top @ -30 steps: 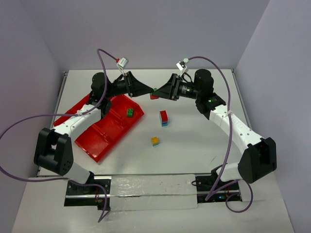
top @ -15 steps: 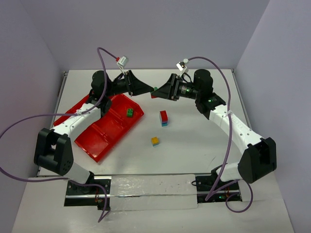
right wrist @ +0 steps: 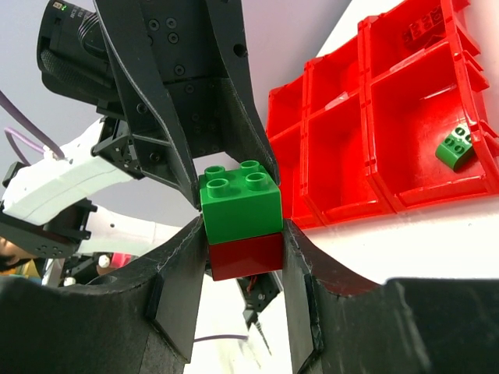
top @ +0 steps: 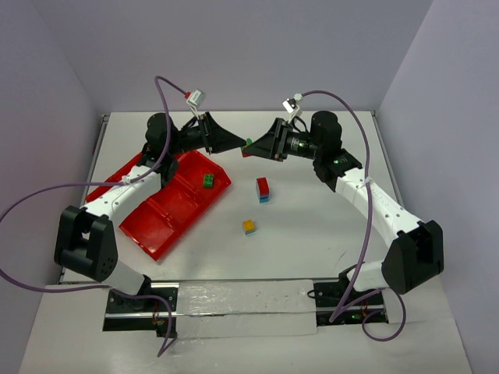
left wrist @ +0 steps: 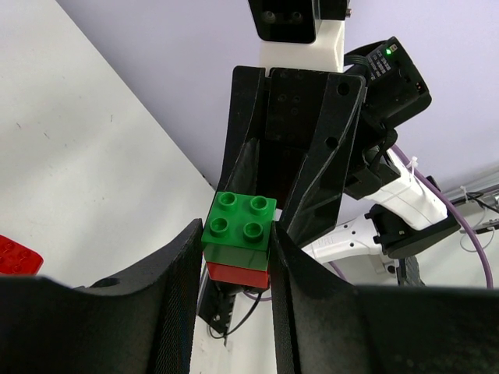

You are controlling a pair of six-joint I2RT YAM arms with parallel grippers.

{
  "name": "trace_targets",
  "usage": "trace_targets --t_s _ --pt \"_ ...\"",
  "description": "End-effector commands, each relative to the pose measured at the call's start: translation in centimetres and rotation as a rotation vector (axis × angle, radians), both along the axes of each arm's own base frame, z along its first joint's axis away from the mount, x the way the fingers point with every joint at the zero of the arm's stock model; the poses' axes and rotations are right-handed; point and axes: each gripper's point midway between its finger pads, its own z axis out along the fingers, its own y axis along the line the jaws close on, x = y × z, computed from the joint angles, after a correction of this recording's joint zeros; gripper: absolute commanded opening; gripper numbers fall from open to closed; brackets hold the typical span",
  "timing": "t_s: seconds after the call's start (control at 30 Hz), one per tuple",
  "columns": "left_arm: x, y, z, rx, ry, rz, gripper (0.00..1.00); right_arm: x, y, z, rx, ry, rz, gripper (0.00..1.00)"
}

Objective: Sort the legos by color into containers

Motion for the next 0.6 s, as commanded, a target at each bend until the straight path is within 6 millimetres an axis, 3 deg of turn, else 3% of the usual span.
trace_targets --t_s 0.0,0.57 --pt "1.2 1.2 3.2 -0.048 -0.085 0.076 0.0 -0.2 0.0 0.7 0.005 -0.047 -0.005 0.12" --pt "2.8 2.6 3.9 -0.076 -0.067 0.134 0.0 -0.6 -0.7 -2.0 -0.077 -0.03 -0.02 0.11"
